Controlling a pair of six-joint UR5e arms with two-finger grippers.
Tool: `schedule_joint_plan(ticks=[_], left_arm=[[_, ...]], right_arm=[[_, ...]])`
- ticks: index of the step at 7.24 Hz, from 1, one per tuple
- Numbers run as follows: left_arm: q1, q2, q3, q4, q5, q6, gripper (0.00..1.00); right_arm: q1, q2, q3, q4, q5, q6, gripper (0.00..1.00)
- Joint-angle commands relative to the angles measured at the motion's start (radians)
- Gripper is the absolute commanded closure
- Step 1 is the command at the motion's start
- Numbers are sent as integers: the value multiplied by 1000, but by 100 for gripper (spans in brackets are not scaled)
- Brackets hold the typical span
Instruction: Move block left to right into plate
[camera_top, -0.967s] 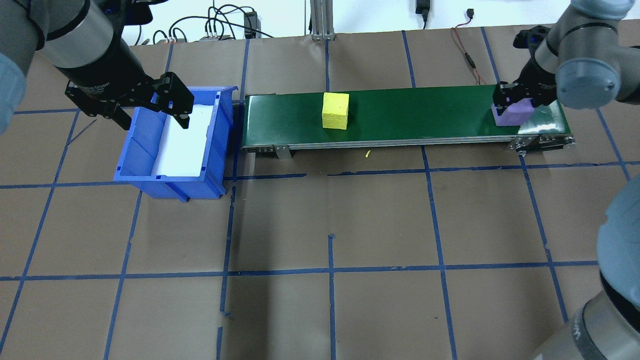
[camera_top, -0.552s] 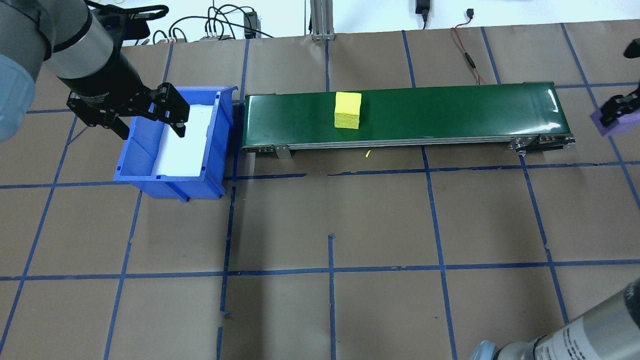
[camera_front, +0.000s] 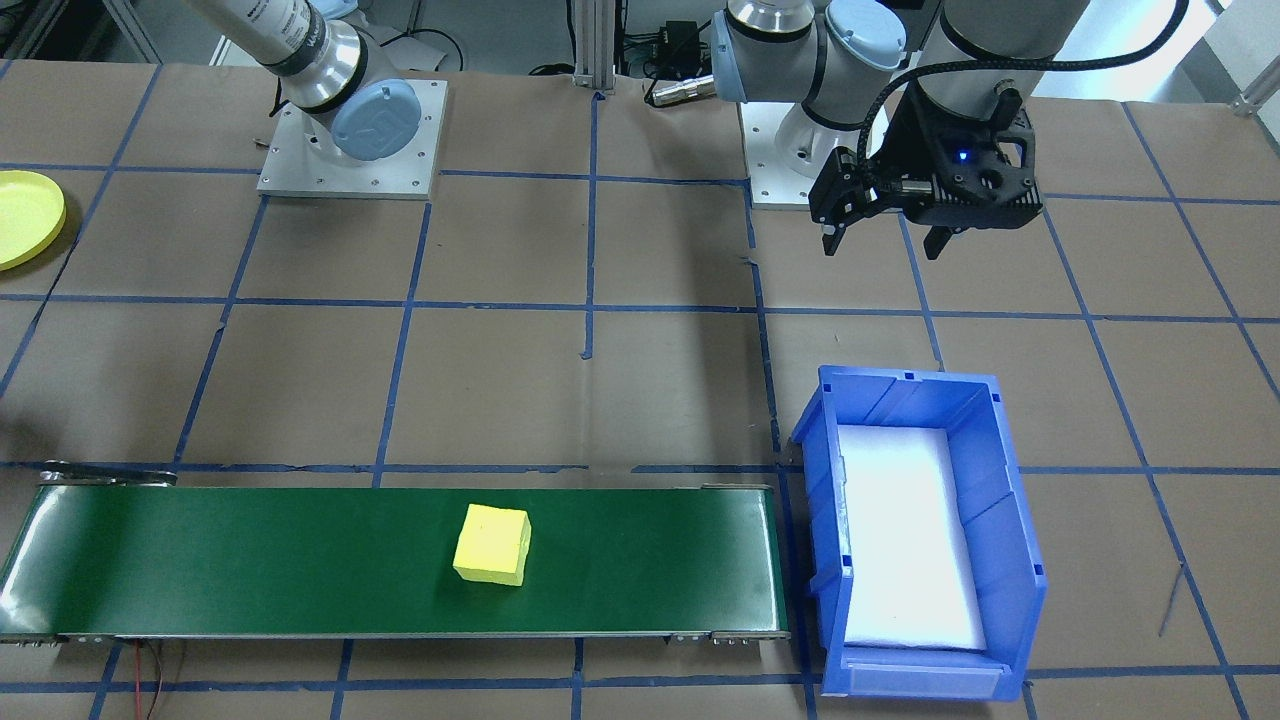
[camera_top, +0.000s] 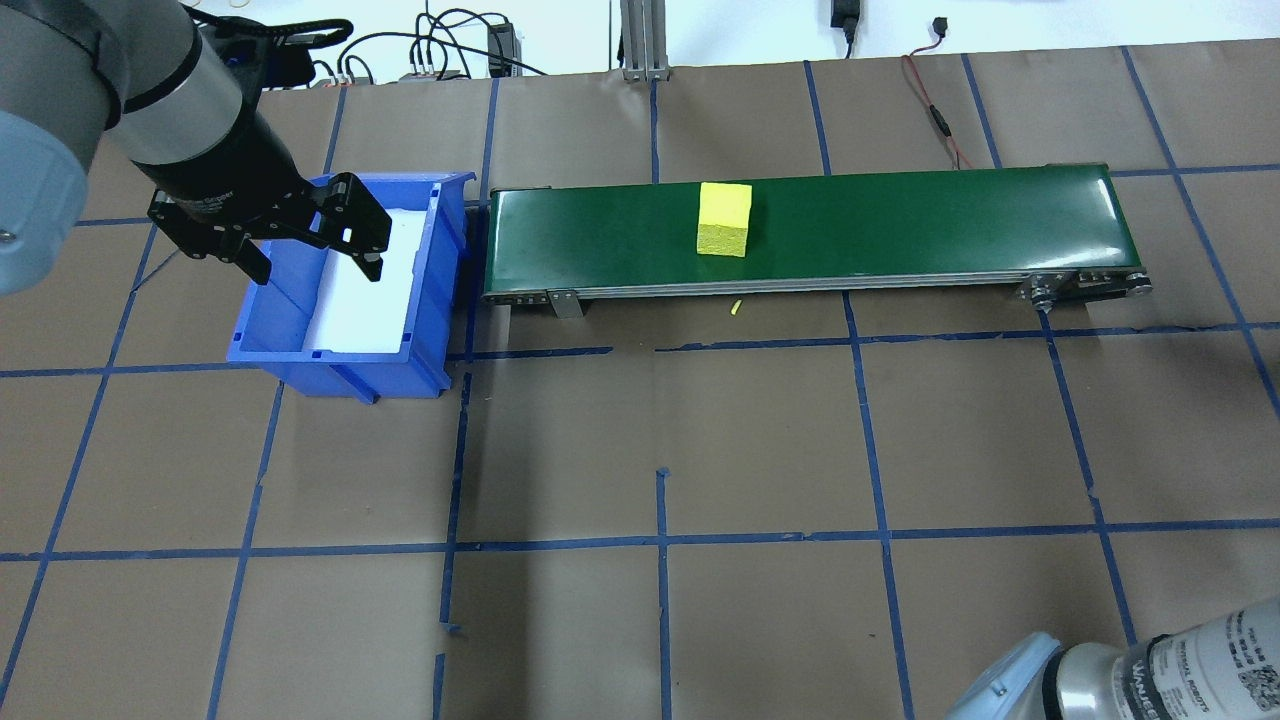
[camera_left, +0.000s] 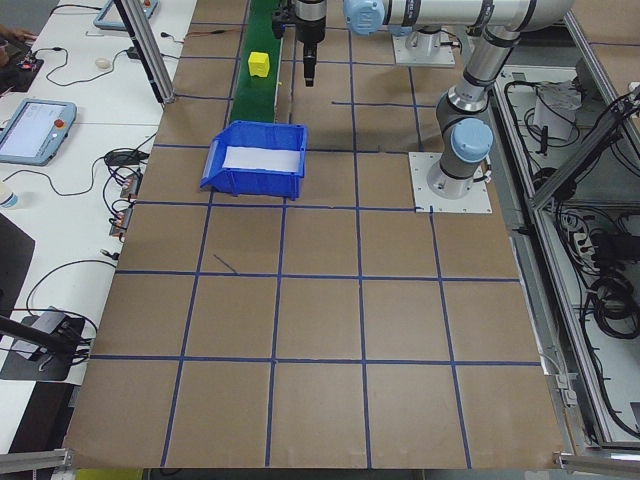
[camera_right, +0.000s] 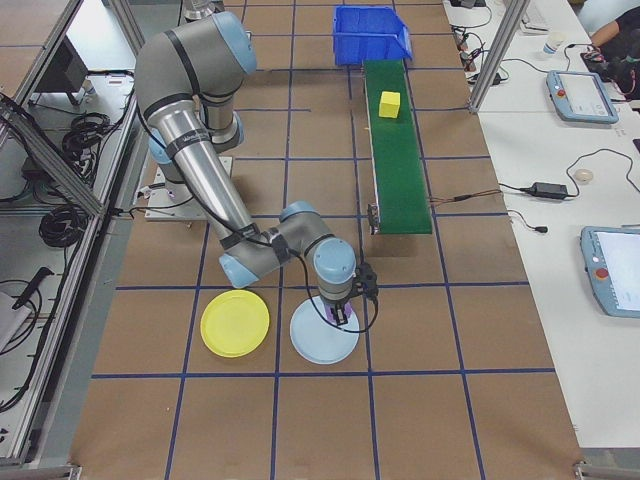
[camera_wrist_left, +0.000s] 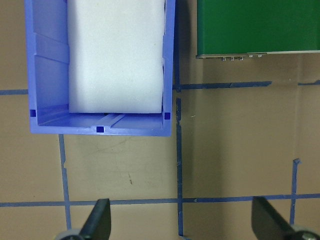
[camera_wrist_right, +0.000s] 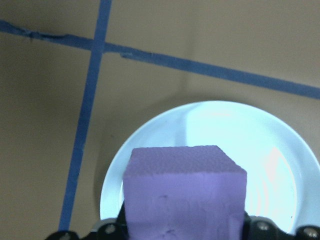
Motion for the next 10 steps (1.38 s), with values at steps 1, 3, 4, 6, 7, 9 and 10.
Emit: schedule_joint_plan(ticks=[1,3,4,6,7,9,10], left_arm=[[26,0,-3,-2,-2,0,0],[26,-2,0,1,3,-2,0],[26,-2,0,0,4,-2,0],[27,-2,0,0,4,-2,0],[27,-2,0,0,4,-2,0],[27,-2,-2,0,4,-2,0],[27,-2,-2,0,4,-2,0]], right_arm=[[-50,51,7,-54,7,-45,48],[-61,52,6,-68,-4,-45,43],[-62,52,6,-77,-2,-45,38],[-62,48,10,-80,14,-42,10],[-61,45,10,-80,22,-42,0],[-50,1,10,-63,19,28,0],[-24,-46,10,-13,21,55,0]])
